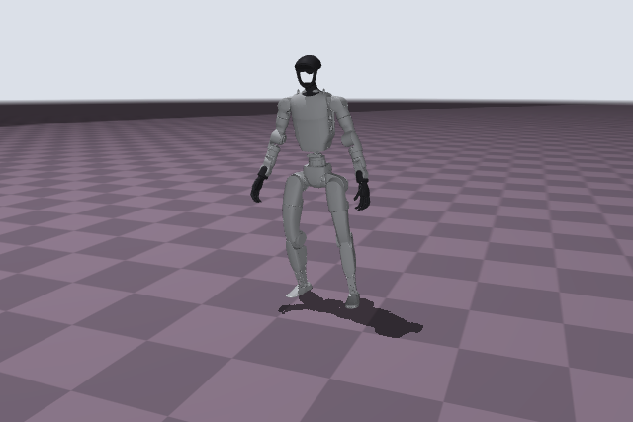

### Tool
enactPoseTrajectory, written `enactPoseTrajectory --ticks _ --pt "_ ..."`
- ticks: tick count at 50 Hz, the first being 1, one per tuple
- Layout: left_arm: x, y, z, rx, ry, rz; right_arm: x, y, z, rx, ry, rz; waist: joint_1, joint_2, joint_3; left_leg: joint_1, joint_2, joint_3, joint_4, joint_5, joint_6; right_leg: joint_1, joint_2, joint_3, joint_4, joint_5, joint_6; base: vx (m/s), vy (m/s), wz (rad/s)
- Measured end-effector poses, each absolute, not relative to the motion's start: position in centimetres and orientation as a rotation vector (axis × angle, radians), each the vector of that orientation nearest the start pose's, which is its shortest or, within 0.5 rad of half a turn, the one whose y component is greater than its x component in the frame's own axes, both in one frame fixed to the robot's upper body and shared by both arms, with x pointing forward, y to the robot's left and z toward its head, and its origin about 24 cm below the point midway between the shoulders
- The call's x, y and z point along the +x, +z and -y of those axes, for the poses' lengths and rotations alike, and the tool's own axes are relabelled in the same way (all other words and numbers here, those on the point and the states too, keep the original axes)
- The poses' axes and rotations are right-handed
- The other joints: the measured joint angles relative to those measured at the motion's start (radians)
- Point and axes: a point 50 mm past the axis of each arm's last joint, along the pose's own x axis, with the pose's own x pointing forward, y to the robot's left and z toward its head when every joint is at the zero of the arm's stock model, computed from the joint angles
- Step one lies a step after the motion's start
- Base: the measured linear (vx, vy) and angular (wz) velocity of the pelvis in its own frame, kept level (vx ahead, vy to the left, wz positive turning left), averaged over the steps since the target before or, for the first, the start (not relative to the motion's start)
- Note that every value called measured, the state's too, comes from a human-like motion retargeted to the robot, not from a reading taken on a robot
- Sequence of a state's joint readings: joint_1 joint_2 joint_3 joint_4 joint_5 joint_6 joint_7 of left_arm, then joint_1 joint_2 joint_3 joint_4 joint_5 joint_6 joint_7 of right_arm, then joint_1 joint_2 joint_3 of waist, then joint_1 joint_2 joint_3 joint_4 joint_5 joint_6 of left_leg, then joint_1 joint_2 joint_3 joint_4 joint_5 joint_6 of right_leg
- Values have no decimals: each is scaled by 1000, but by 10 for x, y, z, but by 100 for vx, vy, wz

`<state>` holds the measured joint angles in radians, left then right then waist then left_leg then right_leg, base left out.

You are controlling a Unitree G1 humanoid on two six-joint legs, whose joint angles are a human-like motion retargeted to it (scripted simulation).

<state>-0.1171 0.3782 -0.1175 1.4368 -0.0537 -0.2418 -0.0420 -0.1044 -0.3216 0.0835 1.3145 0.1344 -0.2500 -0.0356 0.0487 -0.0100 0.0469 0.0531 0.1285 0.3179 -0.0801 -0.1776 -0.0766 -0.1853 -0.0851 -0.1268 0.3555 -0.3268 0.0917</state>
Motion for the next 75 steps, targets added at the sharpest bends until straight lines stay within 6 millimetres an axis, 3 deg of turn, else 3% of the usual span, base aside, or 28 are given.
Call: enactPoseTrajectory --ticks 5,8,14,20,27,34,35,39,42,46,50,55,59,62,65,68,71,72,73,75 --pt "125 -141 -267 321 8 -1055 133 -133 280 -313 -174 -981 58 -11 6 -7 -106 24 -3 -2 29 64 -5 29 -238 168 -11 -6 21 -23" --pt "133 -145 -245 267 -69 -1029 131 -131 289 -355 -130 -1014 108 4 14 -14 -147 -8 5 -5 52 79 -51 67 -289 215 34 -5 21 -28" --pt "128 -152 -220 153 -128 -1022 151 -117 306 -429 -108 -992 114 6 24 -4 -118 -29 39 -91 85 115 -127 87 -378 276 102 -3 18 -15" --pt "120 -151 -231 250 -96 -1009 165 -108 308 -317 -246 -858 90 -44 10 22 -2 16 74 -80 87 113 -206 95 -398 289 141 -1 21 -1" --pt "133 -143 -246 321 -33 -958 151 -110 316 -315 -271 -892 57 -73 -2 26 121 57 88 -54 67 117 -303 55 -402 299 165 -3 35 34" --pt "143 -137 -252 393 -40 -911 138 -109 329 -280 -321 -909 21 -36 2 22 164 32 33 -40 85 113 -362 32 -358 314 163 -4 54 30" --pt "143 -137 -252 458 -67 -923 137 -109 330 -250 -337 -897 15 -25 3 25 168 22 19 -22 78 117 -365 28 -355 323 162 -3 65 24" --pt "149 -135 -255 330 12 -927 121 -115 334 -320 -335 -1029 14 -10 13 25 154 0 20 20 -18 143 -395 -16 -381 412 161 -3 64 6" --pt "149 -134 -261 330 12 -963 111 -122 327 -258 -340 -1075 28 -20 13 31 110 19 32 2 -62 147 -419 -97 -359 432 156 -2 59 -17" --pt "151 -131 -272 325 71 -978 114 -126 317 -177 -363 -1046 33 10 12 38 97 38 33 -6 -51 110 -366 -172 -169 270 83 -3 50 -16" --pt "144 -131 -280 279 185 -969 127 -124 312 -189 -400 -979 6 37 -2 35 96 49 21 -15 -32 12 -242 -113 105 84 11 -5 34 -17" --pt "132 -136 -277 319 80 -1044 135 -125 302 -194 -351 -947 -15 20 -33 20 49 70 0 -12 -17 -55 -44 -69 163 -49 -9 -5 20 -23" --pt "132 -141 -263 338 -65 -1072 132 -125 305 -208 -305 -980 -1 -13 -40 11 -46 86 0 -16 13 16 18 -24 -153 117 -5 -5 17 -22" --pt "140 -142 -249 330 -145 -1048 125 -123 314 -230 -301 -1011 53 -15 -29 8 -103 97 11 -24 38 48 -12 22 -269 208 5 -5 19 -46" --pt "145 -144 -230 298 -210 -1026 120 -119 327 -262 -295 -1041 101 2 -10 4 -135 69 31 -46 68 68 -57 64 -321 256 61 -5 20 -34" --pt "142 -148 -218 258 -239 -1026 127 -110 340 -313 -281 -1048 107 8 7 11 -132 68 59 -93 91 94 -101 84 -376 293 104 -3 17 -20" --pt "126 -153 -217 317 -284 -1072 135 -103 346 -304 -341 -1007 57 2 -3 -43 -63 81 217 -179 24 106 -146 59 -391 290 134 -1 17 22" --pt "122 -154 -219 325 -284 -1076 137 -102 347 -301 -354 -989 54 -3 -9 -38 -45 80 216 -177 30 103 -156 64 -396 295 140 0 15 -41" --pt "123 -153 -220 319 -265 -1058 140 -100 347 -303 -352 -969 73 -14 -12 0 -45 82 147 -142 74 93 -167 89 -404 310 145 -1 17 -57" --pt "121 -153 -224 344 -254 -1057 139 -100 347 -282 -379 -948 81 -30 -15 26 -21 78 121 -120 82 93 -195 97 -414 320 152 -1 20 -11"
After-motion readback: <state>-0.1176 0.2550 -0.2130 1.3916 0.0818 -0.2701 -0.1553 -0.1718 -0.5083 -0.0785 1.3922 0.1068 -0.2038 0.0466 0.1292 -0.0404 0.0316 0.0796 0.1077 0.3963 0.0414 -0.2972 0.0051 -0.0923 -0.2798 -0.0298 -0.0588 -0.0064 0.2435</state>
